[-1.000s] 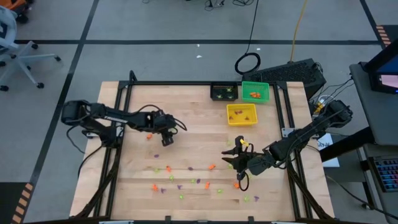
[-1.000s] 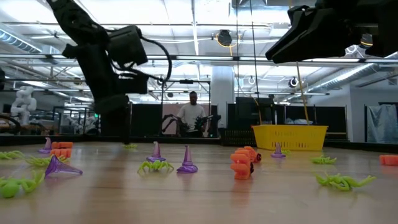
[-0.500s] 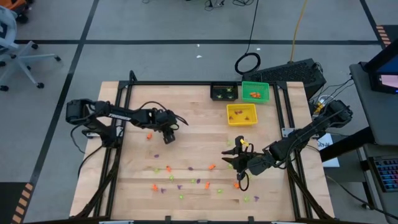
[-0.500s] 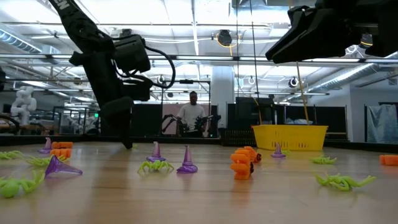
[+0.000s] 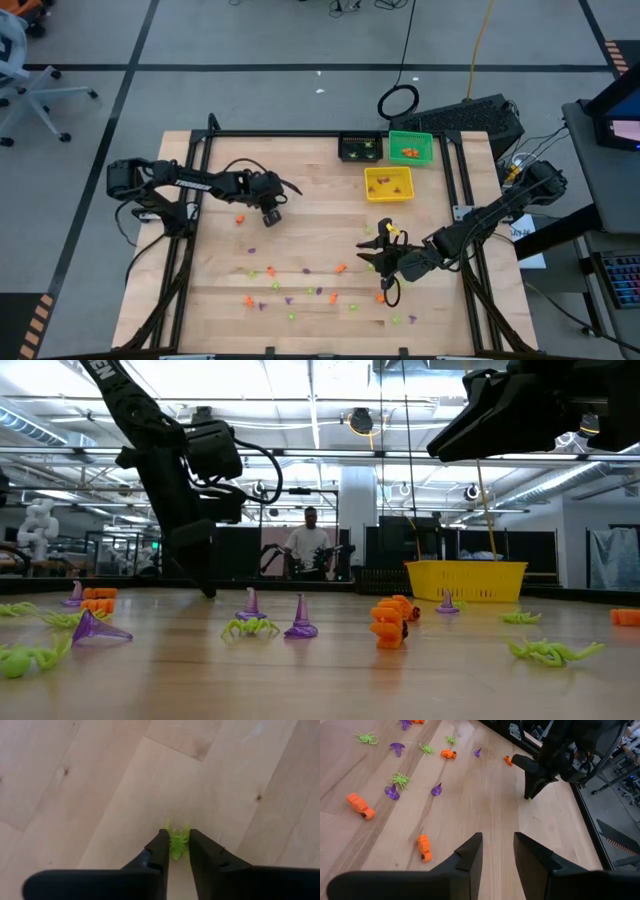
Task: Sort Halloween decoration
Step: Put the green spider toy into the black basket
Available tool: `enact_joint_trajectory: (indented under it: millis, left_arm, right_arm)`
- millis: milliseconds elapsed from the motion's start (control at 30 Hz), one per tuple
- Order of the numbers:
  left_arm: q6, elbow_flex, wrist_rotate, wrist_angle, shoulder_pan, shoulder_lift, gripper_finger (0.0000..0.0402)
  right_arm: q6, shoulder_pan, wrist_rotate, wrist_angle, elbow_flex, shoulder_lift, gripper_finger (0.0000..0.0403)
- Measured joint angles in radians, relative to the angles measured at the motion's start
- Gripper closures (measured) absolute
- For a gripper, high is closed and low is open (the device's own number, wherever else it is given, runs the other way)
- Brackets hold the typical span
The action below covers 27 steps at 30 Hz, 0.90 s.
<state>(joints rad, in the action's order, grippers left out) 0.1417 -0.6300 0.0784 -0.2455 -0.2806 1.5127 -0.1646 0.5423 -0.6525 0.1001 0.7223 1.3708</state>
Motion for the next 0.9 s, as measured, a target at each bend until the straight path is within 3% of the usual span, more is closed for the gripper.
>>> enact_joint_trajectory:
  millis: [233,900]
  left_arm:
    - [-0.001,-0.001,-0.008,0.0,-0.001,0.0,0.0386]
    - [0.0,0.0,-0.069,-0.003,0.001,-0.011,0.0389]
  right_arm:
    - [0.0,0.0,0.0,0.0,0.0,0.0,0.0307]
    - [-0.004,0.0,0.0,0.0,0.0,0.0,0.0307]
